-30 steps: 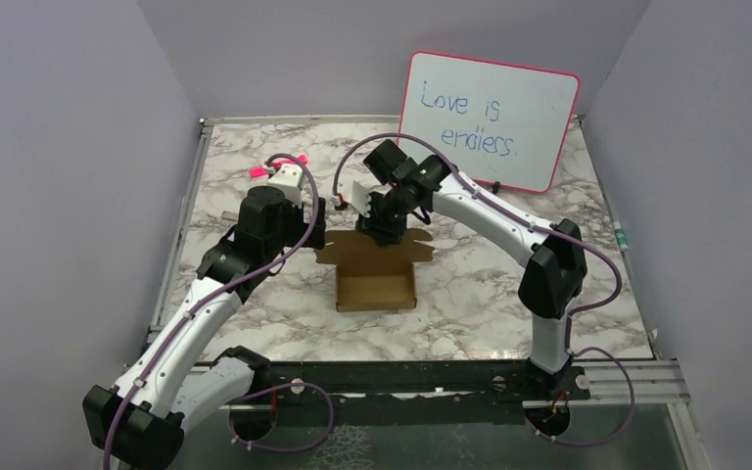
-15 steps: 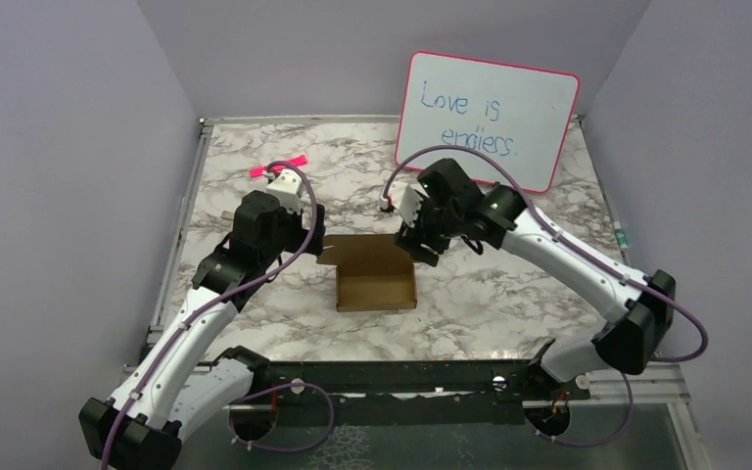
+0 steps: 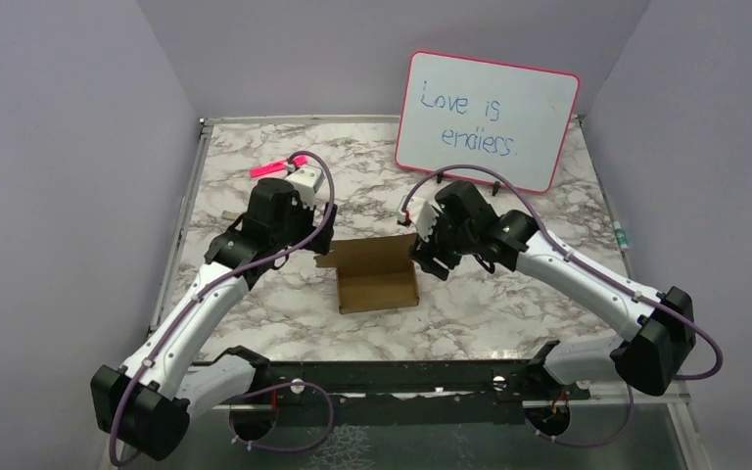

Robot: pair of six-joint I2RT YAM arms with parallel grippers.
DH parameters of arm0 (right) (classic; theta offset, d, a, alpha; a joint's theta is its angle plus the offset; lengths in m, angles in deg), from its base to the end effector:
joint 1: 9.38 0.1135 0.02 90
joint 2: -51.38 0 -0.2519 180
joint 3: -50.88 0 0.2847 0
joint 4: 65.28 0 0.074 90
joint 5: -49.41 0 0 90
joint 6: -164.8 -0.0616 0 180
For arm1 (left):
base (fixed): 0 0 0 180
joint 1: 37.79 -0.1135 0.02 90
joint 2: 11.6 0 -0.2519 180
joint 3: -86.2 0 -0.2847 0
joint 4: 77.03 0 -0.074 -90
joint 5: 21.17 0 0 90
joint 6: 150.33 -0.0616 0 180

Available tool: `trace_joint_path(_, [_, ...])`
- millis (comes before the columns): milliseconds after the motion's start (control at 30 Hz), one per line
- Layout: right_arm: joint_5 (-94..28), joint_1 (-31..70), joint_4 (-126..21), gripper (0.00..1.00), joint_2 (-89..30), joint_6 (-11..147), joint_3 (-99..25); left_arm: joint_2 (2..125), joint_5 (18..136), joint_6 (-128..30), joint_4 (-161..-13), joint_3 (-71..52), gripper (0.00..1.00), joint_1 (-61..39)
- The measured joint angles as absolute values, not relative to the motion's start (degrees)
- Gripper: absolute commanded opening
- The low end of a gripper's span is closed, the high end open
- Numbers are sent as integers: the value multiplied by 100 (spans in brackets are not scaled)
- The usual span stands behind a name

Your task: Fold the paper box

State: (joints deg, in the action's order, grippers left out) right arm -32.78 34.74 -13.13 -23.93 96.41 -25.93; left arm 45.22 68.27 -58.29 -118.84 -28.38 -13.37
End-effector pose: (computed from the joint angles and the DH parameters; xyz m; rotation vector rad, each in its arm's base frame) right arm 0.2284 0.2332 0.2602 -1.3926 2.0443 0.3381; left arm 0.2526 -0.1140 0.2926 0.4139 2.1216 -0.2571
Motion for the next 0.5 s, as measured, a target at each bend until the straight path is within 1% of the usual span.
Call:
trace_joint_path(233, [-3186,3122,-1569,66,-2615,9888,-2595,5079,6963,-6012,-12354,-2602,97,-1337])
trace_joint_path(500, [-3182,3030,-1599,67,-2762,10111,-2831,4926,6760,-6014,-12944,-2047,98,-1341])
